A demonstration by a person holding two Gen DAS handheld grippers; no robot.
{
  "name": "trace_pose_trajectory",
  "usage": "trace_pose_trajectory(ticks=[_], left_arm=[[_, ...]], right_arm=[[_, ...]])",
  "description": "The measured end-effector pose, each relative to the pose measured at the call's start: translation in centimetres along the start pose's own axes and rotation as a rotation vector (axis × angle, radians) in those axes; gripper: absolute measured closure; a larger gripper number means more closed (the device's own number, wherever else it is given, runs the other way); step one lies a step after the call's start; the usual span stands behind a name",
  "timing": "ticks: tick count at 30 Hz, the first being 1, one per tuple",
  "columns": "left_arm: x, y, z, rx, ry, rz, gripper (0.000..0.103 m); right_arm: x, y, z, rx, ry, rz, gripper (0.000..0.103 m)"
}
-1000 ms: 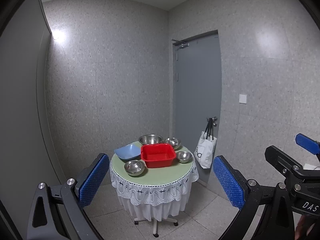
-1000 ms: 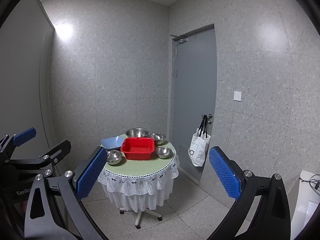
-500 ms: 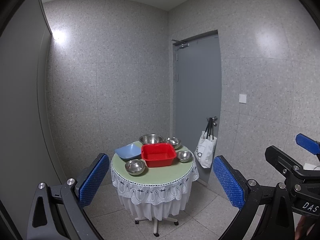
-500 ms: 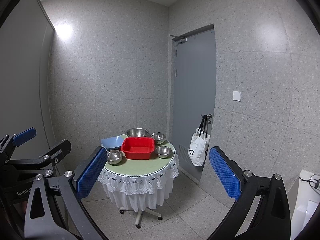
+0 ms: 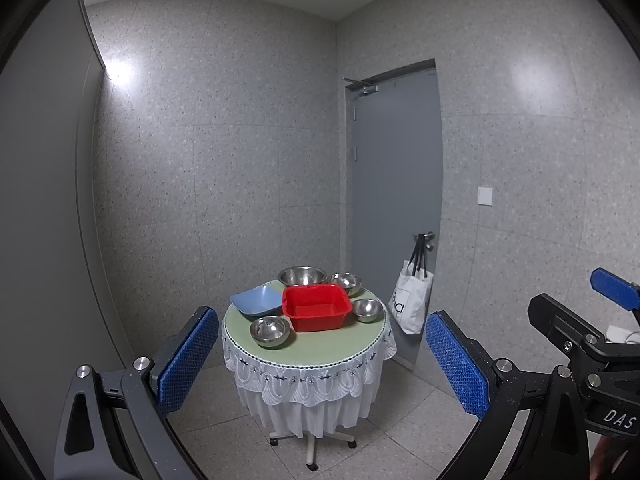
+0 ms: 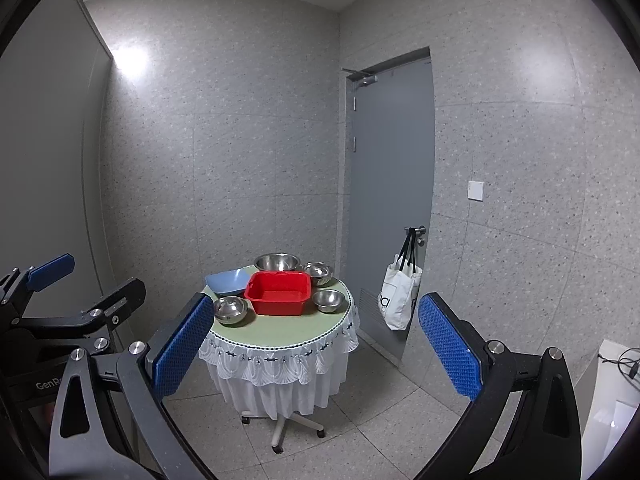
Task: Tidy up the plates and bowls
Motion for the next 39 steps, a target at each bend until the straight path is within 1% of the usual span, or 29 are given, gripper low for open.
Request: trace_pose_trajectory(ticks=[12, 20, 28, 34, 39], left_arm=[[0.1, -0.2, 0.0, -0.001, -0.001, -0.004, 0.001], [0.2, -0.5, -0.4, 0.0, -0.002, -0.006, 0.001], [1.1, -1.3, -0.9, 0.001, 0.009, -0.008, 0.001], [2.7, -2.2, -1.5, 0.01, 0.037, 0.001, 0.001], [5.7, -2.6, -1.8, 0.017, 0.072, 0.01, 0.0]], right_arm=[[-0.4, -0.1, -0.1, 0.002, 0.0, 0.0, 0.0], [-0.8, -1.7, 0.1, 0.009, 0.003, 0.003, 0.0], [-0.1, -3.2, -0.3, 0.017, 0.019, 0.01, 0.0], [1.3, -4.4, -1.3, 0.028, 0.039, 0.023, 0.0], [3.7, -4.7, -2.5, 0.041, 0.073, 0.042, 0.0]])
Point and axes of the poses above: each gripper's, at about its wrist camera, not at the fingertips, and x roughly the way its jaws point, y to its left, z to its top, the point moved 7 cm from there along x, roughly the way its jaws point, and after that the axes turned 14 degrees about -y, right-handed, at the moved point
